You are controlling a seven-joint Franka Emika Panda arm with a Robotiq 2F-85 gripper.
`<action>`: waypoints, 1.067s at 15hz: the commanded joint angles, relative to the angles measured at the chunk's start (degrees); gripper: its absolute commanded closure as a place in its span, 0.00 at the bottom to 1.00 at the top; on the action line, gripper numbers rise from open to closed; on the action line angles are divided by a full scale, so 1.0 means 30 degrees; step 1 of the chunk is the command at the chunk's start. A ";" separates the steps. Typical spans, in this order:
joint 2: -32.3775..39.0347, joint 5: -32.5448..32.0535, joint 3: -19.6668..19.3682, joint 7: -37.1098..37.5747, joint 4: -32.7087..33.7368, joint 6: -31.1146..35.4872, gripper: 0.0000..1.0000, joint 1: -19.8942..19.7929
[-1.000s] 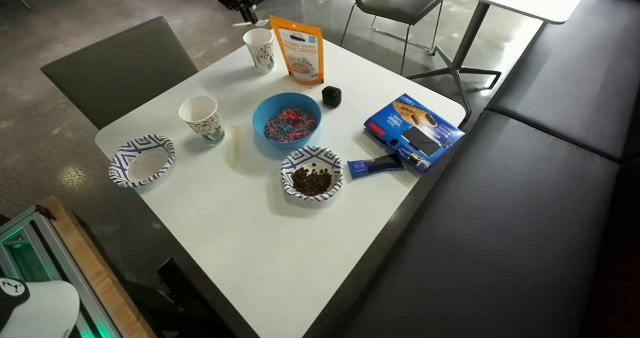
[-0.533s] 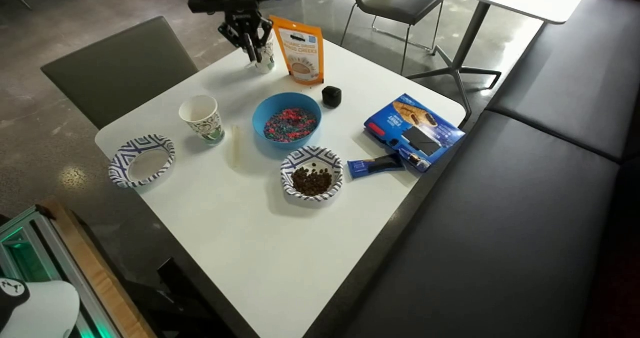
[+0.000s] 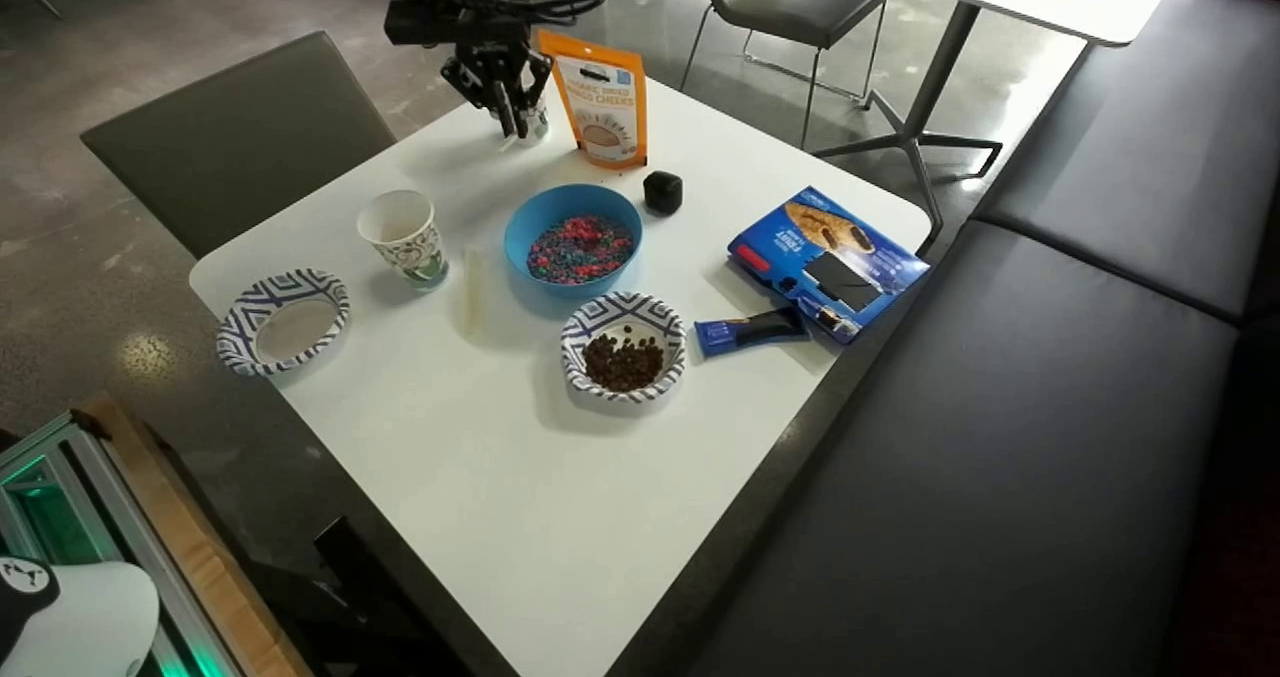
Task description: Put some of the contents of the blue bowl into the paper cup next to the orange packet using the plastic spoon
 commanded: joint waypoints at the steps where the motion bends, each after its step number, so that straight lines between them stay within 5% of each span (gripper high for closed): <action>1: -0.0598 0.0235 0.0050 -0.0309 -0.0739 0.0255 0.96 -0.0232; 10: -0.3618 0.3054 -0.0052 -0.1859 -0.6024 0.2952 0.96 -0.2566; 16: -0.3347 0.2718 -0.1160 -0.0487 -0.6803 0.4815 0.96 -0.2889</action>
